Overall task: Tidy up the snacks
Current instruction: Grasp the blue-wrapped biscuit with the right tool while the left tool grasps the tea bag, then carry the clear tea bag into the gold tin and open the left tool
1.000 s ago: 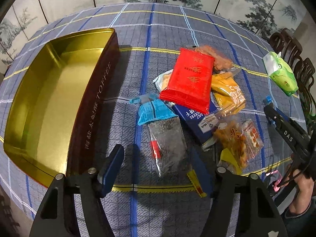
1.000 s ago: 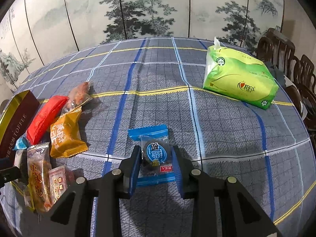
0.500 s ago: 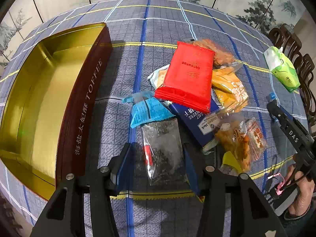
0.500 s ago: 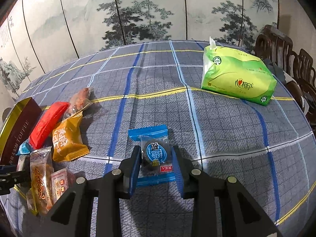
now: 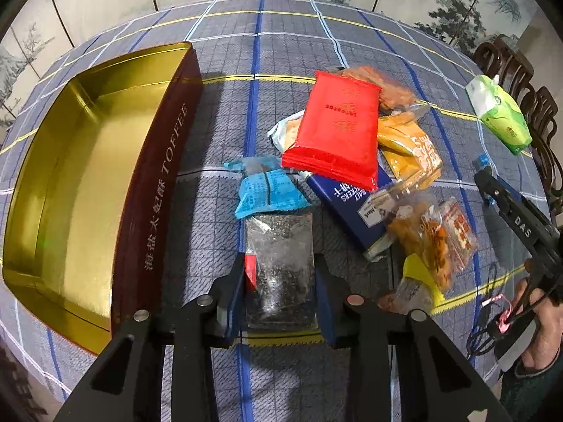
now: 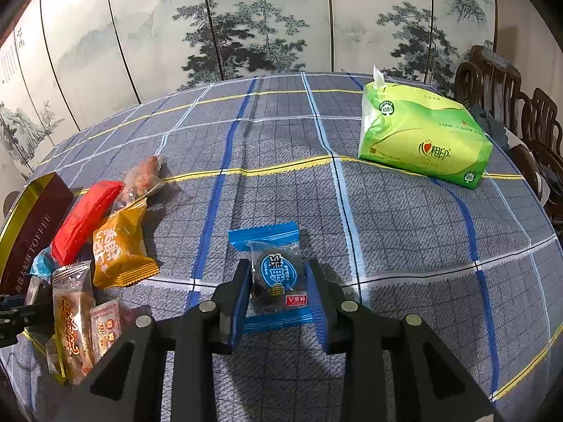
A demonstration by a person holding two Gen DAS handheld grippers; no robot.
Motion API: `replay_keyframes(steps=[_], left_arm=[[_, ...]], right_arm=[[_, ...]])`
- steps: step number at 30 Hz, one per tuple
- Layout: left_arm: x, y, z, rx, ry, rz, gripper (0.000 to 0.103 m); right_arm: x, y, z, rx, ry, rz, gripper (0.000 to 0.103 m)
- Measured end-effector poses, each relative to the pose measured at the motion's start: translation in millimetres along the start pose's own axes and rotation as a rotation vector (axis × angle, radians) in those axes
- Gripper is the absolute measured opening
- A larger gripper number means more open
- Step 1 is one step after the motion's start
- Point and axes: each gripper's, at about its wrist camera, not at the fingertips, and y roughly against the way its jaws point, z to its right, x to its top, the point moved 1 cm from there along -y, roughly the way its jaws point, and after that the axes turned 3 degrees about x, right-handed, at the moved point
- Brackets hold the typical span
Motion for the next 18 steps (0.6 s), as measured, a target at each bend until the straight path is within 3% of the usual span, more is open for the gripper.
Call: replay_keyframes(steps=[10, 18], left_arm=[[-9.0, 34.1, -3.3, -0.030, -0.050, 0.058, 0.032], [1.2, 75.0, -40.4, 0.059, -0.090, 0.192, 0.032]], right_arm=[[2.2, -3.5, -6.0, -0.027, 0.021, -0.006, 0.031], [2.8, -5.2, -10.6, -0.050, 0.040, -0.010, 0.031]])
